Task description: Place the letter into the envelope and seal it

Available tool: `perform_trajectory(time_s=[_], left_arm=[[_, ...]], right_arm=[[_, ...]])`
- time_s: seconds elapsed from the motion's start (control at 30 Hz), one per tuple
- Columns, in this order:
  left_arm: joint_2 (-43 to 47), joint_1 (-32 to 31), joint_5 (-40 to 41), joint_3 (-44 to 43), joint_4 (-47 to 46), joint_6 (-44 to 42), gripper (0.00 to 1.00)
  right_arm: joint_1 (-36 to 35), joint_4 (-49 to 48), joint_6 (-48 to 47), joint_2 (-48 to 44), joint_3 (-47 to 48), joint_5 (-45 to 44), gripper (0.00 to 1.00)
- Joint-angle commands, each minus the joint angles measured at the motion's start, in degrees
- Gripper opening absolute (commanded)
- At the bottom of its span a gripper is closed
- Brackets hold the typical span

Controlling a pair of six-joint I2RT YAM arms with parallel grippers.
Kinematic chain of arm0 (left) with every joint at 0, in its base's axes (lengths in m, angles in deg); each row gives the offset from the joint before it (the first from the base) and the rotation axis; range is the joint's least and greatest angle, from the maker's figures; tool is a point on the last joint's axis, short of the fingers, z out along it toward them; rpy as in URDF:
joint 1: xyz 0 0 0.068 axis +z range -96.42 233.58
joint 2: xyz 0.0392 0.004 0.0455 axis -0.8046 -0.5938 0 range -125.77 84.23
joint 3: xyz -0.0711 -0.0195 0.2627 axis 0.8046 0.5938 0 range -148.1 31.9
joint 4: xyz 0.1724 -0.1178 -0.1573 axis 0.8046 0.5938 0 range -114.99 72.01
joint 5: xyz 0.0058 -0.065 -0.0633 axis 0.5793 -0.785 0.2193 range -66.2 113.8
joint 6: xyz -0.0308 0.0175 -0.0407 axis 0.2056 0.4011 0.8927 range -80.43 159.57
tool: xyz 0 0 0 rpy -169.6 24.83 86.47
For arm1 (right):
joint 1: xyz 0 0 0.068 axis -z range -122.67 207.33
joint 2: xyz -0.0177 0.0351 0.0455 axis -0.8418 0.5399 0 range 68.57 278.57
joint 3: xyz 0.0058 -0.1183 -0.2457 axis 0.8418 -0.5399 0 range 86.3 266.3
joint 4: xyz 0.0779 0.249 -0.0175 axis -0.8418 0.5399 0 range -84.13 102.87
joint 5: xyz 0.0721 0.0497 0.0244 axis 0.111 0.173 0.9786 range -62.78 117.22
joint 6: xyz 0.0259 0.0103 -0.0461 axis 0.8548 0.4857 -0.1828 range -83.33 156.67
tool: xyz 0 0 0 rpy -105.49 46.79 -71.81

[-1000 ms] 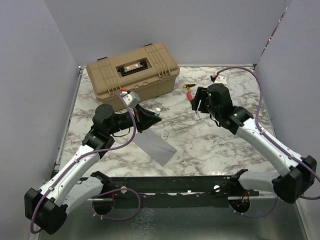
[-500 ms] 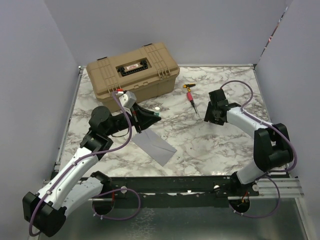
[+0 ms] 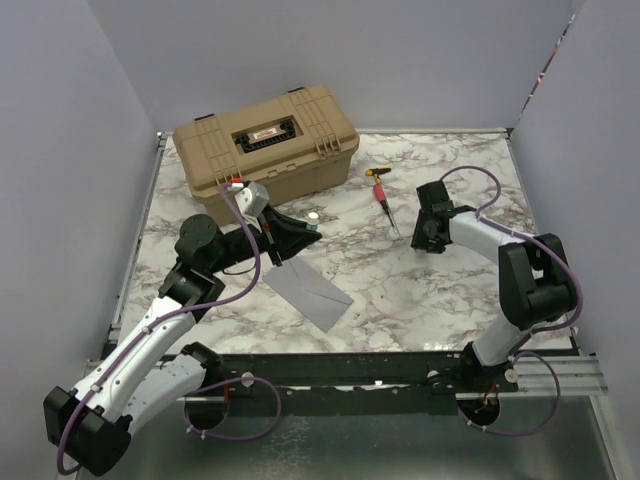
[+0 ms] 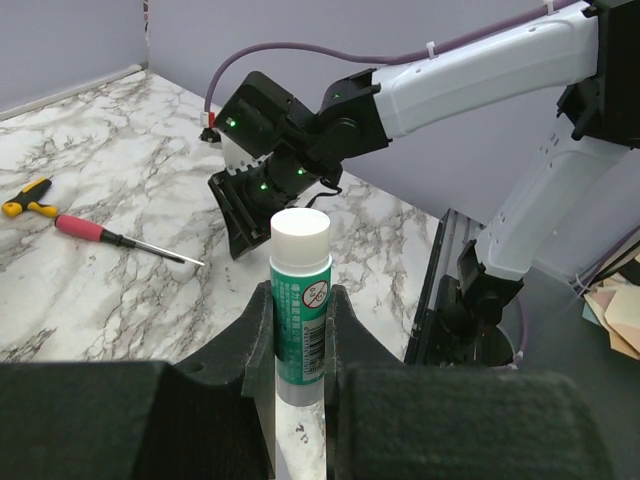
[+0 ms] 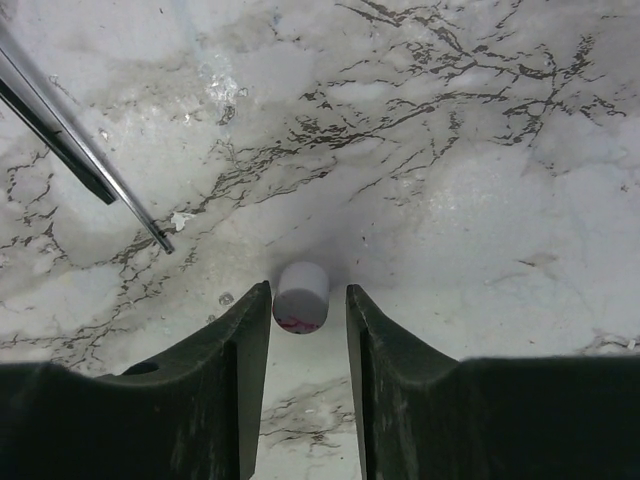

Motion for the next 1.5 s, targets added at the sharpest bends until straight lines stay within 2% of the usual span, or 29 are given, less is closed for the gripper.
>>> perform_trajectory(time_s=[0.0,0.13,0.2,0.33,0.6,1.0,1.47], left_arm=[[0.7,-0.1,1.0,0.6,-1.7,0.5,0.00],[0.9,-0.1,0.9,0.9,-1.8,0.7,0.00],[0.9,-0.1,0.9,1.0,-1.9,0.7,0.00],[0.7,-0.1,0.9,1.1,-2.0,0.8,0.00],[0.3,-0.1,0.6,1.2,-2.8,1.1,0.00],[0.0,-0.2,0.6,1.6,-3.4,1.3,0.00],[0.1,-0.3,0.2,2.7,-4.3,2.2,0.00]], right_arm=[[0.3,-1.7,-1.7,2.0,0.8,1.8,0.37],[0.3,-1.4,-2.5,2.0,1.2,3.2,0.10],[0.3,-1.1,-2.6,1.2,1.3,3.2,0.01],[0.3,-1.6,-3.7,0.0,1.5,4.2,0.01],[-0.2,0.2,-7.6,6.0,4.9,6.6,0.01],[-4.4,3.6,-12.4,7.7,6.3,9.1,0.01],[-6.4,9.5,-12.3,0.3,2.4,13.4,0.01]])
